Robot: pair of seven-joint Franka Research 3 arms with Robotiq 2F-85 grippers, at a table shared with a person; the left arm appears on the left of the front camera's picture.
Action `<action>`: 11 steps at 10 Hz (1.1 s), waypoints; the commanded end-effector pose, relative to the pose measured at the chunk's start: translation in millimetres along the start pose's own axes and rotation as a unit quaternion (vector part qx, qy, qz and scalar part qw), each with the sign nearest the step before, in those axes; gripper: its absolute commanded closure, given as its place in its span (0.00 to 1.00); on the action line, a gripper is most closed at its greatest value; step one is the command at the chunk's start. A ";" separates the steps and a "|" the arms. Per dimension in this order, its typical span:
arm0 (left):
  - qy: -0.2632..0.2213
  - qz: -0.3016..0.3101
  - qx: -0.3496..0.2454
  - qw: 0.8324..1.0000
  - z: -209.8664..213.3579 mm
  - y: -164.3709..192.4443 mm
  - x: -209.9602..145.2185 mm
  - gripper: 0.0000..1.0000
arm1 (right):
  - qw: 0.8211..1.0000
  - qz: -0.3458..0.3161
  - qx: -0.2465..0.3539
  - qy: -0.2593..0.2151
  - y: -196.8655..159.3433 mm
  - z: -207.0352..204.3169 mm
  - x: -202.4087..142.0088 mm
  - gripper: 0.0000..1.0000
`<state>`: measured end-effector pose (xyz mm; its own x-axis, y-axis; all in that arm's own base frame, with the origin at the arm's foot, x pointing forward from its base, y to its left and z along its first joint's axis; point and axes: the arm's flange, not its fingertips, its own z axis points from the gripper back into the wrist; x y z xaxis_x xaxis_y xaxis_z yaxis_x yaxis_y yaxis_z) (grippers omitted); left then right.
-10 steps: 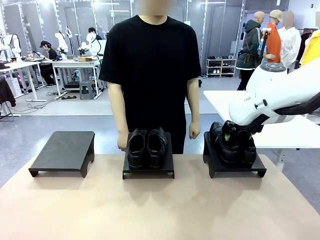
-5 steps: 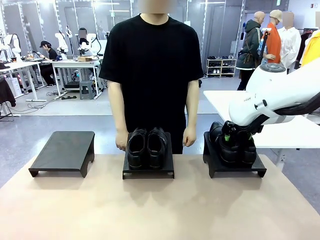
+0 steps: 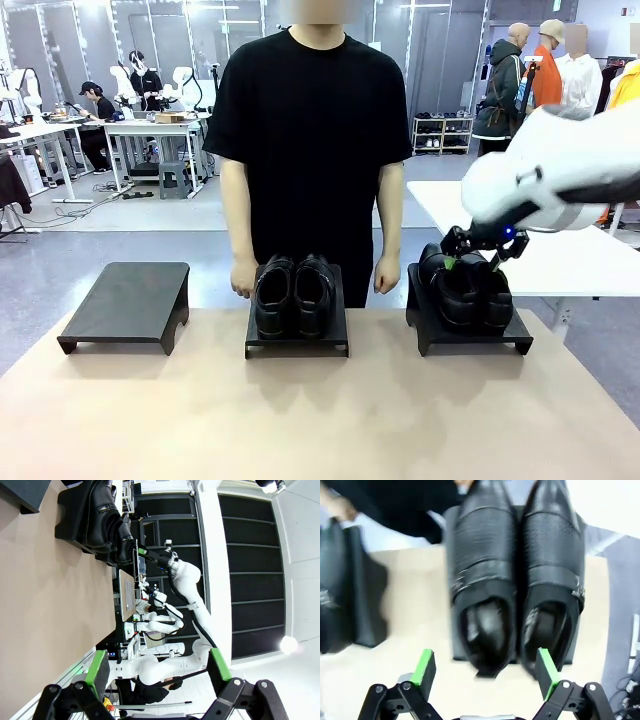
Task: Place the shoes on the stand as instructed by the person.
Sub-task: Pick up another pair of Shoes and place it on the Shoes Stand indicated by the person.
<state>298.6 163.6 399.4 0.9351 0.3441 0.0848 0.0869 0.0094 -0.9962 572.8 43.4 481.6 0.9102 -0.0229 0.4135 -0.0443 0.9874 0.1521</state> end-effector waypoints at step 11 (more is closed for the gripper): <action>0.005 -0.005 -0.003 1.000 0.7 -1.2 -4.9 0.00 | 0.848 -0.153 0.500 0.080 -267.0 118.4 -266.1 0.00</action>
<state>298.3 163.4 399.0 0.9352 0.3442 0.0838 0.0861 0.0087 -0.9963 300.8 -236.5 448.3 0.9848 -0.1474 0.0914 -0.0392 0.3238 0.9453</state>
